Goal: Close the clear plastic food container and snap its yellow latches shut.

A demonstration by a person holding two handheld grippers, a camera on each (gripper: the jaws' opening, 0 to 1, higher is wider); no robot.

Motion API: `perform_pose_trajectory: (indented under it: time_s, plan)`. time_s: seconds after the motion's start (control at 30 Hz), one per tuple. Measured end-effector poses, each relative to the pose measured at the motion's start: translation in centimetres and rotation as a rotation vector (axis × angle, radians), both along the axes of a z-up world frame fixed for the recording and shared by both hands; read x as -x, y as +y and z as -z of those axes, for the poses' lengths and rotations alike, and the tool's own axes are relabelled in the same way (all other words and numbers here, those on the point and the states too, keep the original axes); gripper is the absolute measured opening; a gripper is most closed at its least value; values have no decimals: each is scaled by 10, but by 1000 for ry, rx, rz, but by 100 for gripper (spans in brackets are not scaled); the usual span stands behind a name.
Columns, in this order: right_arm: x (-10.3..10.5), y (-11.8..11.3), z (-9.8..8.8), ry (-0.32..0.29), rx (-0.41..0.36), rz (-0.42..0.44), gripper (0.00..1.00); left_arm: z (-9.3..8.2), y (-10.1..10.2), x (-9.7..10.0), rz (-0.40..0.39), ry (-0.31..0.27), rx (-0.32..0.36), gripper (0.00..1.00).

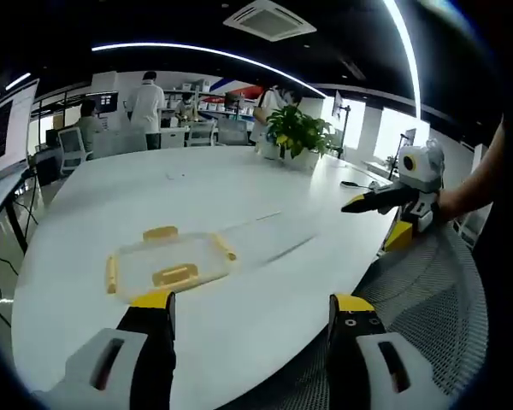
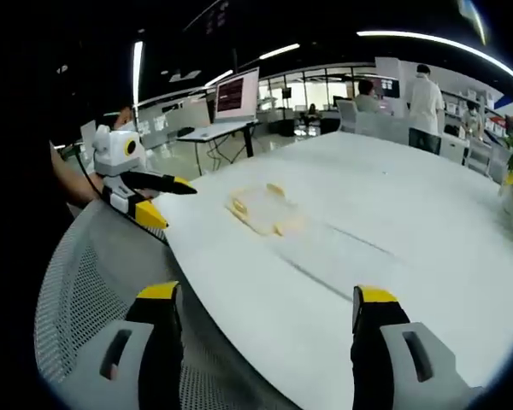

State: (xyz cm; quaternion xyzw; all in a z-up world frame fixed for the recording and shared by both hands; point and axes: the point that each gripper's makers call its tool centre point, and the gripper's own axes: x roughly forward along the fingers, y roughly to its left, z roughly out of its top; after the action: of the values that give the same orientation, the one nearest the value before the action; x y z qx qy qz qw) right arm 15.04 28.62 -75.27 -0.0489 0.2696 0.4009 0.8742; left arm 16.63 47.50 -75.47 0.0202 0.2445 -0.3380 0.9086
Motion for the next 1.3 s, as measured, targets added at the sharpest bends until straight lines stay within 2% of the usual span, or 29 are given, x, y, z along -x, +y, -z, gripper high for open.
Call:
perform_pose_trajectory:
  time_s: [0.13, 0.53, 0.63, 0.8, 1.3]
  plan:
    - [-1, 0, -3, -17, 4, 2, 78, 0, 1, 0, -8, 4, 6, 69]
    - [2, 1, -1, -6, 15, -14, 76, 4, -1, 2, 6, 25, 3, 67]
    - [-1, 0, -6, -41, 12, -7, 76, 4, -2, 2, 12, 25, 3, 67]
    - [-3, -1, -6, -47, 19, -8, 76, 4, -2, 2, 12, 30, 1, 67]
    - [0, 0, -3, -42, 34, -20, 75, 5, -1, 4, 6, 30, 0, 67]
